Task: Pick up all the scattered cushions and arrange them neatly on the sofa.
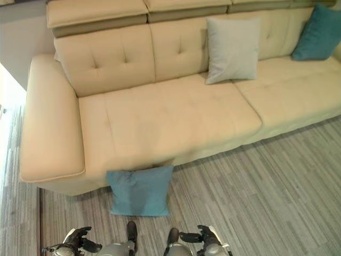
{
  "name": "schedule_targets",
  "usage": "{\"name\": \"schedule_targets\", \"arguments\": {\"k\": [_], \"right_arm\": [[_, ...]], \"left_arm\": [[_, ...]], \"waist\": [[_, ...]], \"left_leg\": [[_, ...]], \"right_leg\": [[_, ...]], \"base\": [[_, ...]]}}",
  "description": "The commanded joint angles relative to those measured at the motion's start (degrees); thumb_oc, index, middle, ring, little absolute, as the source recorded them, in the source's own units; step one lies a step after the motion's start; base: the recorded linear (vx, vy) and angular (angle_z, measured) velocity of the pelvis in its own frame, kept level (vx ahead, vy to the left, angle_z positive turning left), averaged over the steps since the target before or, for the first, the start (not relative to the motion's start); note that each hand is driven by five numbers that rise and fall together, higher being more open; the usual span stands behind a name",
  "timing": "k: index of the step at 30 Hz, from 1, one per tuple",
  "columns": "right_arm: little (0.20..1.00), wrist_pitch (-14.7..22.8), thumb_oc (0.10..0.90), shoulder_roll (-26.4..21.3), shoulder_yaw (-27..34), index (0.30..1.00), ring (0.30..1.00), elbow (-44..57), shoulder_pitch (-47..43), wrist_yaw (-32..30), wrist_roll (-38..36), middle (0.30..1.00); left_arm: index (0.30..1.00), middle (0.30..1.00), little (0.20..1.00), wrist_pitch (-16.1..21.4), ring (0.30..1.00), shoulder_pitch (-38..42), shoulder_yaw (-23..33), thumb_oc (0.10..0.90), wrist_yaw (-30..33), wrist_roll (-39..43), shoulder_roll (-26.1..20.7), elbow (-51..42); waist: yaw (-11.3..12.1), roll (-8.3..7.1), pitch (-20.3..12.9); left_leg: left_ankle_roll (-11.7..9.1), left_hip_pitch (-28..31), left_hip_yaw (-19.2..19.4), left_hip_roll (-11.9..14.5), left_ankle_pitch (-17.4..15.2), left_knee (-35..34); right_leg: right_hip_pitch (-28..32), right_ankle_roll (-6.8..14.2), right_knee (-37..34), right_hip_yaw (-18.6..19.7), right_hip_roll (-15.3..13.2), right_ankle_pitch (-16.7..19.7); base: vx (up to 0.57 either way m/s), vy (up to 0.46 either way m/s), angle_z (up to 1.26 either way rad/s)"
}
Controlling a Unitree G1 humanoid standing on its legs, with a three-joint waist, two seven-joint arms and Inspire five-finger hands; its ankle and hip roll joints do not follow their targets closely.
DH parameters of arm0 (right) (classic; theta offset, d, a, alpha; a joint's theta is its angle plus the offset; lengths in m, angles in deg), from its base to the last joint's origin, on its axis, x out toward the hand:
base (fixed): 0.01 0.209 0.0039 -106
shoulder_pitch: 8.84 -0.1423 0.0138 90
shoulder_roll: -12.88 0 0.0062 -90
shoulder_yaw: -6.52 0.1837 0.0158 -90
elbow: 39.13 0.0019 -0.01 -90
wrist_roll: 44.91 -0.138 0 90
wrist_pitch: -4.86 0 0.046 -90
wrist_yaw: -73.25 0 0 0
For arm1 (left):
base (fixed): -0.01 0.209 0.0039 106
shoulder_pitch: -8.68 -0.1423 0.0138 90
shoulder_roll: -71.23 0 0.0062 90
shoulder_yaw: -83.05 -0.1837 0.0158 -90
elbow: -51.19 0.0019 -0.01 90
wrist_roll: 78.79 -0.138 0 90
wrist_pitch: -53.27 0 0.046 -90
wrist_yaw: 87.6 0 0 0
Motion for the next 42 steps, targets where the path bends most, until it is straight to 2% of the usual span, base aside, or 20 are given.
{"name": "schedule_targets", "arguments": {"k": [1, 3, 4, 5, 6, 8, 11, 12, 14, 18, 19, 24, 28, 36, 42], "right_arm": [[0.9, 2.1, 0.8, -2.7, 0.4, 0.9, 0.9, 3.2, -3.7, -4.5, -4.6, 0.9], [0.9, 2.9, 0.8, -3.3, 1.4, 0.9, 0.9, 5.2, -4.7, -5.7, -6.7, 0.9], [0.9, 4.3, 0.8, -3.8, 3.0, 0.9, 0.9, 8.5, -6.3, -8.3, -10.3, 0.9], [0.9, 4.3, 0.8, -3.8, 3.0, 0.9, 0.9, 8.5, -6.3, -8.3, -10.3, 0.9], [0.9, 5.5, 0.8, -4.0, 4.2, 0.9, 0.9, 11.1, -8.0, -10.6, -13.2, 0.9], [0.9, 6.2, 0.8, -4.2, 4.6, 0.9, 0.9, 12.1, -9.2, -11.6, -14.6, 0.9], [0.9, 8.5, 0.8, -4.8, 4.6, 0.9, 0.9, 15.4, -15.6, -15.0, -19.1, 0.9], [0.9, 8.5, 0.8, -4.8, 4.6, 0.9, 0.9, 15.4, -15.8, -15.0, -19.2, 0.9], [0.9, 10.4, 0.8, -6.9, 4.9, 0.9, 0.9, 17.1, -22.6, -16.9, -21.7, 0.9], [0.9, 11.8, 0.8, -8.6, 4.7, 0.9, 0.9, 18.6, -28.7, -18.3, -23.1, 0.9], [0.9, 12.3, 0.8, -9.7, 3.6, 0.9, 0.9, 18.9, -33.0, -19.1, -23.1, 0.9], [0.9, 13.2, 0.8, -10.7, 1.4, 0.9, 0.9, 20.9, -40.3, -19.8, -23.7, 0.9], [0.9, 14.0, 0.8, -10.7, -0.4, 0.9, 0.9, 22.4, -44.1, -18.3, -25.7, 0.9], [0.9, 15.8, 0.8, -7.1, -4.1, 0.9, 0.9, 24.5, -47.2, -14.0, -30.6, 0.9], [0.9, 14.7, 0.8, -2.1, -9.3, 0.9, 0.9, 19.0, -56.1, -13.1, -30.8, 0.9]], "left_arm": [[0.9, 0.9, 0.9, 3.2, 0.9, 4.5, 2.8, 0.8, 2.9, 3.8, -0.9, -2.3], [0.9, 0.9, 0.9, 4.1, 0.9, 5.4, 3.3, 0.8, 4.6, 5.9, -1.1, -4.2], [0.9, 0.9, 0.9, 5.6, 0.9, 7.4, 3.9, 0.8, 7.4, 9.4, -1.3, -6.5], [0.9, 0.9, 0.9, 5.6, 0.9, 7.4, 3.9, 0.8, 7.4, 9.4, -1.3, -6.5], [0.9, 0.9, 0.9, 6.8, 0.9, 9.2, 3.9, 0.8, 9.4, 11.8, -1.4, -8.8], [0.9, 0.9, 0.9, 7.3, 0.9, 10.5, 3.6, 0.8, 10.3, 12.8, -1.6, -9.4], [0.9, 0.9, 0.9, 9.0, 0.9, 17.8, 1.7, 0.8, 13.2, 16.0, -2.4, -11.3], [0.9, 0.9, 0.9, 9.0, 0.9, 18.0, 1.8, 0.8, 13.2, 16.0, -2.4, -11.2], [0.9, 0.9, 0.9, 10.5, 0.9, 23.8, 1.3, 0.8, 15.3, 18.2, -3.6, -12.8], [0.9, 0.9, 0.9, 11.3, 0.9, 28.3, 0.9, 0.8, 16.9, 19.1, -4.7, -14.5], [0.9, 0.9, 0.9, 11.7, 0.9, 31.5, 0.5, 0.8, 18.1, 19.1, -5.9, -15.5], [0.9, 0.9, 0.9, 11.9, 0.9, 36.6, -0.2, 0.8, 21.2, 17.8, -7.1, -18.0], [0.9, 0.9, 0.9, 11.9, 0.9, 39.3, -1.4, 0.8, 22.7, 16.6, -7.3, -20.5], [0.9, 0.9, 0.9, 12.6, 0.9, 42.7, -4.2, 0.8, 22.7, 17.2, -5.7, -25.0], [0.9, 0.9, 0.9, 12.6, 0.9, 53.2, -9.1, 0.8, 22.9, 18.5, -3.6, -23.7]], "waist": [[-1.1, -2.29, 1.3], [-1.2, -1.61, 2.5], [-1.4, -1.07, 4.3], [-1.4, -1.08, 4.2], [-1.5, -0.72, 5.4], [-1.5, -0.67, 5.9], [-2.1, -0.14, 8.8], [-2.1, -0.14, 8.7], [-2.7, 0.64, 10.3], [-3.2, 1.37, 11.0], [-3.2, 1.71, 11.7], [-3.4, 1.53, 12.7], [-3.6, 1.07, 12.9], [-3.1, 0.65, 12.5], [-2.4, 0.69, 11.7]], "left_leg": [[-1.1, -4.3, -5.9, -1.7, -7.3, 3.5], [-1.1, -7.2, -6.1, -1.4, -6.7, 4.1], [-1.8, -10.4, -7.0, -1.1, -7.1, 5.2], [-1.8, -10.5, -6.9, -1.1, -7.1, 5.3], [-2.0, -14.3, -7.2, -1.2, -6.6, 6.5], [-2.2, -16.3, -7.3, -1.0, -6.5, 7.5], [-2.9, -24.6, -7.4, -0.5, -6.2, 11.4], [-2.9, -24.9, -7.4, -0.5, -6.2, 11.6], [-3.3, -32.7, -7.2, 0.2, -6.4, 14.8], [-3.2, -40.2, -7.4, 0.7, -6.6, 18.1], [-2.9, -44.5, -7.7, 0.7, -7.2, 20.6], [-1.9, -54.5, -8.0, 1.3, -9.4, 28.1], [-1.7, -60.0, -8.0, 1.1, -10.4, 31.3], [-1.2, -64.4, -8.6, 0.2, -10.5, 32.5], [-1.3, -68.0, -9.7, -0.2, -10.1, 33.1]], "right_leg": [[-0.2, 0.8, -3.5, 0.7, -0.5, -2.4], [-3.7, 0.6, -2.5, 0.7, -0.9, -2.0], [-7.5, 0.5, -0.7, 1.2, -1.1, -2.9], [-7.7, 0.5, -0.6, 1.2, -1.1, -3.0], [-11.4, 0.2, 0.6, 1.2, -1.3, -2.9], [-13.4, 0.2, 1.2, 1.3, -1.5, -2.8], [-21.6, -0.1, 4.0, 1.9, -2.1, -2.9], [-21.9, -0.1, 4.2, 1.9, -2.2, -2.9], [-30.3, -0.4, 8.1, 2.9, -2.9, -3.4], [-37.9, -0.5, 12.3, 4.2, -3.6, -4.2], [-42.6, -0.7, 15.6, 5.1, -3.7, -5.1], [-52.8, -1.2, 23.7, 7.5, -4.4, -7.3], [-58.2, -1.1, 27.0, 8.3, -4.8, -8.3], [-62.7, -1.0, 29.6, 8.5, -4.7, -9.1], [-65.8, -0.5, 30.8, 8.3, -5.0, -9.1]], "base": [[-0.1, 0.011, 0.07], [-0.09, -0.025, 0.0], [-0.06, -0.037, -0.02], [-0.12, -0.037, 0.06], [-0.11, -0.027, 0.11], [-0.11, -0.03, 0.1], [-0.12, -0.029, 0.09], [-0.12, -0.001, 0.09], [-0.1, 0.008, 0.08], [-0.03, 0.016, 0.1], [-0.01, 0.032, 0.03], [0.03, 0.011, 0.05], [0.03, -0.017, 0.05], [0.04, -0.012, 0.07], [0.01, -0.003, 0.02]]}}
